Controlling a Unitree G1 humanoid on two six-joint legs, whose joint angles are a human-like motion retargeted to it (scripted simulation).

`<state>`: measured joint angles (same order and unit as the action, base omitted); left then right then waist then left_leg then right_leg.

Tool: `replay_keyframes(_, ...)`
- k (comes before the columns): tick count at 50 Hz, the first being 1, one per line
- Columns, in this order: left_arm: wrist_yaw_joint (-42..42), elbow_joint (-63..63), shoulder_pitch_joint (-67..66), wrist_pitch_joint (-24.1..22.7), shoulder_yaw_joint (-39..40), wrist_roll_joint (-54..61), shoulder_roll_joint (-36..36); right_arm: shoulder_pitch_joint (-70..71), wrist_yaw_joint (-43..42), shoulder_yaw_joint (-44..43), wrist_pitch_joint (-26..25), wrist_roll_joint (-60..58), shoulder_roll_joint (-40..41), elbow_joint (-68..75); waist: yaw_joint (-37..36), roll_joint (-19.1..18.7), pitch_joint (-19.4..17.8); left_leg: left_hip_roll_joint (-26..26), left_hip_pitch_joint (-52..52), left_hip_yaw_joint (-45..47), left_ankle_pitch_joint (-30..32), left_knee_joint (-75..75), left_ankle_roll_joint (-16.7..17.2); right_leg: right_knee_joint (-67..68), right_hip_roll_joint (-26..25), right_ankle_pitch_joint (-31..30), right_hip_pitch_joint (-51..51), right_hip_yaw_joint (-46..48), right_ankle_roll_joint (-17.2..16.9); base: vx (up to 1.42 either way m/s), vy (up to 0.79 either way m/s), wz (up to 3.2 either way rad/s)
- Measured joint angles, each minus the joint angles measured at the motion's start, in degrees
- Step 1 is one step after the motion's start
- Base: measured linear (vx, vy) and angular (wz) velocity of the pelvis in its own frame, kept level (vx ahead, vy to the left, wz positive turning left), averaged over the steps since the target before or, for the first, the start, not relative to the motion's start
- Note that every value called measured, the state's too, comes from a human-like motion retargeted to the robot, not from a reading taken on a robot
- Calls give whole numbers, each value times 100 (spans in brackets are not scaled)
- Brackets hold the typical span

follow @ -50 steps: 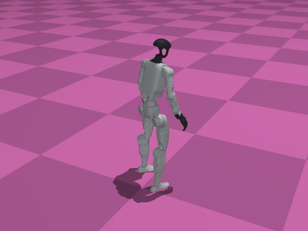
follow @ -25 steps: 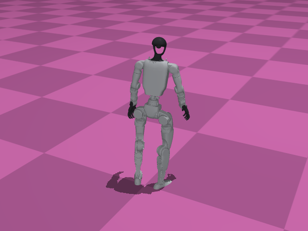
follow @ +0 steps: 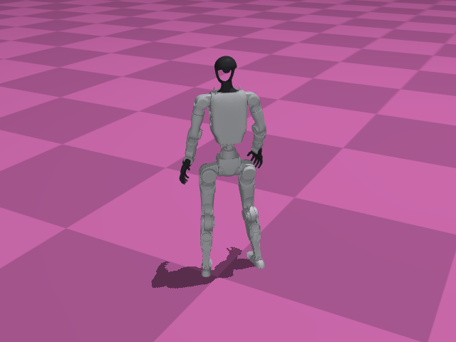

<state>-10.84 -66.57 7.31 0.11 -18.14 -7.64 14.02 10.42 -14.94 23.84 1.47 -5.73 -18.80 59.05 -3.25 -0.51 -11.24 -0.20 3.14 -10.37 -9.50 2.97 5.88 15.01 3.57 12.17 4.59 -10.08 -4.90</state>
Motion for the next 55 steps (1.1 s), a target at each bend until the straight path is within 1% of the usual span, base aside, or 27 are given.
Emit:
replay_keyframes(2,-3,84,27,-41,-30,-42,4,-53,25,9,-26,-9,7,24,-51,96,29,-127,-14,-272,68,-95,-2,-365,51,-336,-108,-252,-131,4,-18,129)
replay_keyframes(3,1,117,50,-58,-23,-82,-3,-78,48,15,-30,-14,5,36,-99,128,43,-171,-27,-404,107,-145,6,-486,93,-458,-151,-237,-160,2,-19,118)
replay_keyframes(7,18,241,136,-121,130,-277,-81,-189,183,78,9,-72,-59,60,-360,144,95,-222,-120,-877,273,-352,44,-746,254,-583,-282,338,-206,-1,-20,111)
replay_keyframes(9,17,319,154,-134,221,-345,-130,-235,247,134,25,-121,-120,55,-464,139,112,-214,-202,-875,314,-406,30,-810,313,-604,-315,658,-277,-4,-19,122)
replay_keyframes(10,15,362,157,-132,258,-371,-152,-254,270,167,27,-144,-154,52,-503,141,118,-209,-251,-783,316,-411,14,-829,343,-617,-323,809,-319,-5,-18,134)
replay_keyframes(12,22,443,160,-96,287,-389,-178,-252,296,214,-6,-181,-217,67,-523,166,113,-195,-368,-238,223,-316,-23,-821,416,-622,-321,1113,-379,-6,-17,145)
replay_keyframes(18,114,470,197,100,275,-477,-143,-100,263,102,-191,-118,-277,245,-392,328,97,-166,-626,1873,-365,391,-181,-740,698,-551,-291,2069,-412,-7,-11,153)
replay_keyframes(22,188,316,186,213,365,-550,-95,-42,210,-128,-261,33,-199,334,-302,421,143,-68,-609,2807,-676,747,-252,-750,803,-518,-293,2648,-423,-6,-5,135)
replay_keyframes(25,221,163,164,259,470,-570,-67,-33,167,-228,-251,125,-126,343,-244,441,197,61,-497,3338,-769,763,-188,-762,802,-477,-304,3049,-426,-5,0,124)
replay_keyframes(29,231,-60,116,255,603,-566,-39,-22,132,-157,-172,128,-34,329,-204,402,265,236,-292,3706,-507,471,43,-769,701,-423,-348,3496,-406,-3,4,104)
replay_keyframes(33,251,-295,74,229,689,-528,-25,47,151,8,-89,38,46,311,-240,380,262,309,-138,3585,-248,108,228,-777,602,-422,-441,3803,-384,-2,9,67)
replay_keyframes(35,270,-391,53,236,687,-481,-19,95,169,54,-75,-5,74,278,-277,379,226,320,-100,3424,-228,26,239,-754,584,-438,-499,3921,-334,-1,11,50)
replay_keyframes(38,289,-478,44,280,622,-389,-3,176,176,35,-90,-5,86,186,-308,330,122,378,-70,3183,-241,71,158,-503,605,-460,-541,4079,-73,-1,12,54)
replay_keyframes(40,285,-503,48,313,552,-340,11,219,166,-9,-100,30,78,112,-304,252,38,458,-55,3011,-264,166,99,-124,630,-424,-492,4091,221,0,12,69)
replay_keyframes(42,266,-514,66,330,480,-325,22,238,151,-51,-94,65,62,52,-278,158,-43,538,-40,2807,-286,269,61,443,645,-255,-332,3893,497,1,10,88)
replay_keyframes(43,253,-518,80,330,450,-328,26,240,143,-65,-84,74,53,33,-260,119,-78,565,-34,2695,-293,311,50,748,644,-130,-222,3726,585,2,8,101)
replay_keyframes(45,224,-513,111,314,410,-335,30,232,128,-78,-54,73,37,19,-218,64,-132,581,-21,2454,-287,360,46,1283,615,128,6,3342,660,2,5,112)
replay_keyframes(48,183,-433,151,265,390,-302,28,209,121,-51,-18,44,13,57,-157,20,-174,545,7,2066,-240,336,75,1614,508,342,219,2819,637,4,1,122)
replay_keyframes(51,168,-244,149,213,364,-195,23,195,125,13,-10,35,-14,114,-81,5,-188,471,37,1646,-178,252,107,1374,328,346,240,2236,581,4,-3,132)
replay_keyframes(53,157,-91,121,172,319,-112,24,180,115,57,-19,37,-23,145,-18,37,-186,377,56,1346,-136,180,106,1009,159,262,183,1638,473,5,-7,140)
replay_keyframes(55,129,55,43,115,244,-61,27,110,86,97,-30,28,-19,150,32,115,-144,239,64,1048,-99,111,81,568,-7,113,87,881,277,6,-11,138)
